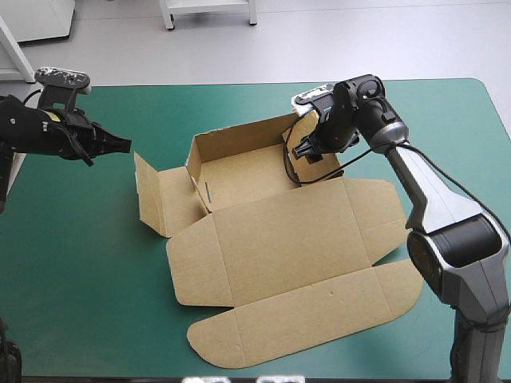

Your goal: Fold the box

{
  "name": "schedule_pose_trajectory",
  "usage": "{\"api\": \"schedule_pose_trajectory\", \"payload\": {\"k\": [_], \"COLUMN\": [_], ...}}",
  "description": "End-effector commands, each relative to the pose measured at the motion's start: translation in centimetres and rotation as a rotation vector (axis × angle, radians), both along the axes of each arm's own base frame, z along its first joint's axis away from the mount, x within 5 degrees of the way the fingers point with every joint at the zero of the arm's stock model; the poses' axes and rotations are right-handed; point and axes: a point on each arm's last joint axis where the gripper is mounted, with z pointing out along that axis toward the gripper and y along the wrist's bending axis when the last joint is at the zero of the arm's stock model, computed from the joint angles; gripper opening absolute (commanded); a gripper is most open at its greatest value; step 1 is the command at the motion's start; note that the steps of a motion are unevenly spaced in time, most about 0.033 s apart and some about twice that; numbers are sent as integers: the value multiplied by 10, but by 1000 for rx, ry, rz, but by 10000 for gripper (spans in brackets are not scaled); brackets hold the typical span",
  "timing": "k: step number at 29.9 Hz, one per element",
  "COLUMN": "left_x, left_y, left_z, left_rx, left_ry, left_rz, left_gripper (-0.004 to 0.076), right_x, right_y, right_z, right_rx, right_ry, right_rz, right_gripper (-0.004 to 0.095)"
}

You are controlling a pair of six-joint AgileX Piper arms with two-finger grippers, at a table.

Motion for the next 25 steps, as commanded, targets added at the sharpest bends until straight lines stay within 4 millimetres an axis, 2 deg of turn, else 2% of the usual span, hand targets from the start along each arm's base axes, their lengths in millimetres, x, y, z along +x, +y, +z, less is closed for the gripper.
{"api": "schedule_pose_trajectory", "payload": {"k": [1,11,17,25], "left_x": [-9,-9,-10,-10], "left_y": [-1,-1,-1,-1], "left_z": [20,20,20,20], "left_rx": [-21,-21,-20,-20], "left_ry": [-101,-100,-95,-95], "left_rz": [1,1,0,0], "left_gripper": [-7,-7,-7,-7], "right_x": [-5,7,9,14], "right_y": [-6,-5,-4,-6], "right_z": [28,14,14,5], "right_rx": [8,-13,0,-5], "right_ry": [-91,-100,-121,-94], "right_rz": [-13,-45,-52,-61], "right_gripper": [597,590,589,487]}}
